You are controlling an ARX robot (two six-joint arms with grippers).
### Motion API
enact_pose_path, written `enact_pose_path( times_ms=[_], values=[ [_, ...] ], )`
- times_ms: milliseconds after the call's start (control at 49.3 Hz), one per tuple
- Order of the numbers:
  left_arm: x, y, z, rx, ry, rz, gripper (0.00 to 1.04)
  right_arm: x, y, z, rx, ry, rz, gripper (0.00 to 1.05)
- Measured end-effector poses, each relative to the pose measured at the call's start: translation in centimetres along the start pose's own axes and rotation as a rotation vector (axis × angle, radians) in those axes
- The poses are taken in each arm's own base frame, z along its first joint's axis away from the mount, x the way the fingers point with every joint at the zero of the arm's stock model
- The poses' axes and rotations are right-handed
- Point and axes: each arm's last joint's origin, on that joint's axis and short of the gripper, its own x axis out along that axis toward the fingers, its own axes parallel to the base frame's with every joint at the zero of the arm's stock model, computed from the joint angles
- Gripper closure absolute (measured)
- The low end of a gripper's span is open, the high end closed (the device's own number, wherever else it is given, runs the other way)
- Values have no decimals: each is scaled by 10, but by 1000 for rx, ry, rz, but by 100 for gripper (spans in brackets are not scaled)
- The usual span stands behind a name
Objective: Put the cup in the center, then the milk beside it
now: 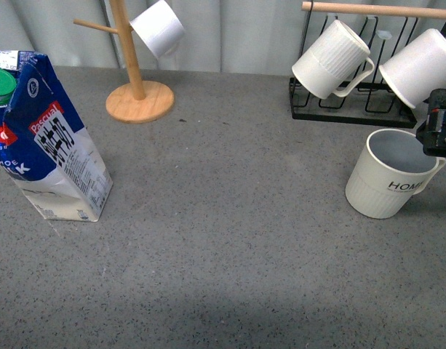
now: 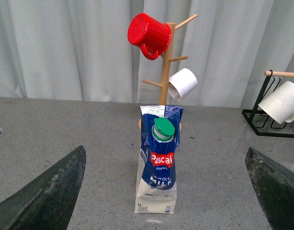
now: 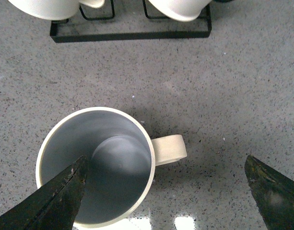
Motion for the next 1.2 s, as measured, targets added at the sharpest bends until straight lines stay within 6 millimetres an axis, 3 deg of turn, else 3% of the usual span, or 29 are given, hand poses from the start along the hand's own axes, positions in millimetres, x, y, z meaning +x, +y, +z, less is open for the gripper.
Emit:
enact_pose_path(
  times_ms=[426, 527, 649, 932, 1054, 1196],
  values=[
    [0, 0, 0, 0, 0, 0, 7, 24, 10, -3, 99, 165, -41, 10],
    [0, 0, 0, 0, 0, 0, 7, 27, 12, -4, 116, 190, -45, 20],
    [0, 0, 0, 0, 0, 0, 7, 29, 13, -7, 133, 204, -49, 41],
    [0, 0, 0, 0, 0, 0, 7, 29, 12, -6, 151, 209, -50, 78],
    [0, 0, 0, 0, 0, 0, 7, 29, 11, -6, 158, 217, -49, 102],
    [0, 0, 0, 0, 0, 0, 7, 28, 11, -4, 165, 225, -51, 103]
  ],
)
